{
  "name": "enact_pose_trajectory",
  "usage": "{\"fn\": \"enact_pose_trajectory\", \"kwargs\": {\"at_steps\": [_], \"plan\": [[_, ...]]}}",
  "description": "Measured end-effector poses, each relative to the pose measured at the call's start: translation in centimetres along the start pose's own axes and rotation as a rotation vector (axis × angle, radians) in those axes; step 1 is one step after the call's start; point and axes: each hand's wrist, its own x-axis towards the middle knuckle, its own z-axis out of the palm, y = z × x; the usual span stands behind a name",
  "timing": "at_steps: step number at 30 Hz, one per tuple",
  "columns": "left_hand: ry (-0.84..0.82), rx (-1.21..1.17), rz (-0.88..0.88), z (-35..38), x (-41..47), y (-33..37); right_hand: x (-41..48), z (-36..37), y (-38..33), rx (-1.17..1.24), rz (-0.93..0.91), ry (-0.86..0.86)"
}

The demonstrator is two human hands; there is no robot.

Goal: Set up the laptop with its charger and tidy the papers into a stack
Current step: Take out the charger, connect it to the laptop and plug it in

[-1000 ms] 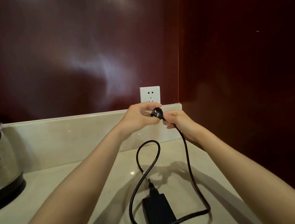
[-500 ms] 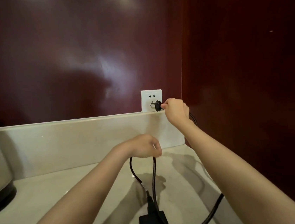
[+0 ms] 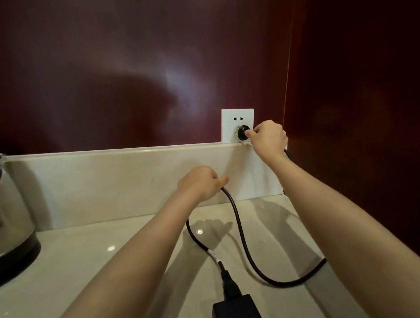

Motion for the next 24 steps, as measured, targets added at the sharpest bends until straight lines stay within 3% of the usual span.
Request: {"fn": "enact_pose_trajectory", "kwargs": {"at_steps": [24], "plan": [[-0.007, -0.055, -0.024, 0.6, 1.5, -1.8, 0.1, 0.9, -0.6, -0.086, -0.029, 0.021]]}}
